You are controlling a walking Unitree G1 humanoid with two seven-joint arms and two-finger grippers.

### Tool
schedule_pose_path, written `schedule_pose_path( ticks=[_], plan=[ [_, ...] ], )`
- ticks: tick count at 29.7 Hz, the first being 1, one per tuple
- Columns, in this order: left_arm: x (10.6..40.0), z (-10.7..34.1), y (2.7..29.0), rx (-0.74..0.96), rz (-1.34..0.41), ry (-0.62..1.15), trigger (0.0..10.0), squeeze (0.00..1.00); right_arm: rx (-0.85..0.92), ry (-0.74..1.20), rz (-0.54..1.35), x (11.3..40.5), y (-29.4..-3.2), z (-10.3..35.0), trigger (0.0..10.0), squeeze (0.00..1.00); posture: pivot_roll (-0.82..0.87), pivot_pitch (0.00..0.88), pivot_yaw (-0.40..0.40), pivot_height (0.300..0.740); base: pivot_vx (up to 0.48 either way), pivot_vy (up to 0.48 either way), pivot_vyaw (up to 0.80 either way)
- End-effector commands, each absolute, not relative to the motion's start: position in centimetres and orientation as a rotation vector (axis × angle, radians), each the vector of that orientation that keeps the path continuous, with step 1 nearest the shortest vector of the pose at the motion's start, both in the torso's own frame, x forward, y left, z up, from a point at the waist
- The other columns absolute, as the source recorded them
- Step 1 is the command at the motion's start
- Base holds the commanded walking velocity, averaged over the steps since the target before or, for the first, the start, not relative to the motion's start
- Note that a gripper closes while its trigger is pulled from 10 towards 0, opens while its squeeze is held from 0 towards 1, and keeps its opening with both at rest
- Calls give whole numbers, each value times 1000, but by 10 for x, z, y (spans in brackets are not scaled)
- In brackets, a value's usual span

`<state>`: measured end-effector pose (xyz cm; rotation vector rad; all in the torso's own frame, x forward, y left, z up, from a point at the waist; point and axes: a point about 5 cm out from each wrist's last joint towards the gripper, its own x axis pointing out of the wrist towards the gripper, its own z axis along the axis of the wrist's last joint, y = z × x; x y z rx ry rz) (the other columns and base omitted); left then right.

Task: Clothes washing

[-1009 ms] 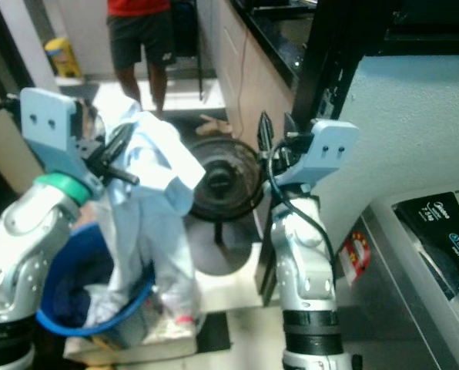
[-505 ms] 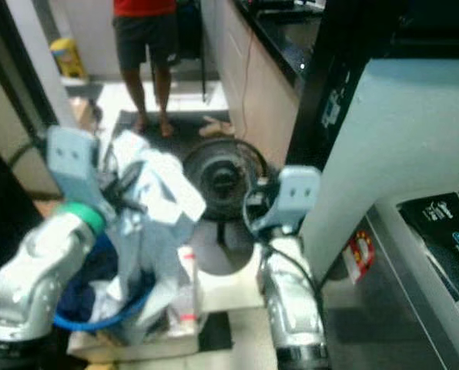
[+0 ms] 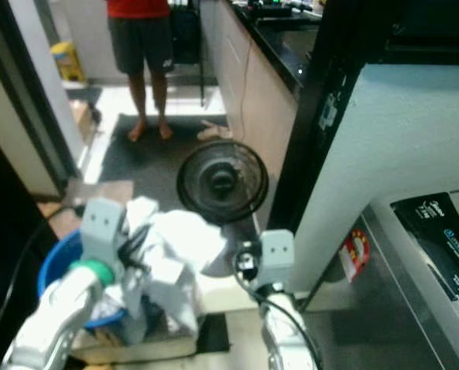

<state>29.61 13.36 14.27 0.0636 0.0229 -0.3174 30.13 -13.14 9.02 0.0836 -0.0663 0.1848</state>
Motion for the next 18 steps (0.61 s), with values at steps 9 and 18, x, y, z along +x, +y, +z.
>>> schedule_pose_path(
  ticks=[9, 18],
  plan=[
    [304, 177, 129, 32, -280, -146, 10000, 0, 124, -254, 237, 329, -118, 143, 10000, 0, 48, 0, -33, 740, 0, 0, 0],
    [307, 210, 129, 9, -289, -253, 10000, 0, 237, -481, 182, 343, -126, 214, 10000, 0, 44, 0, -12, 740, 0, 0, -622]
  ],
)
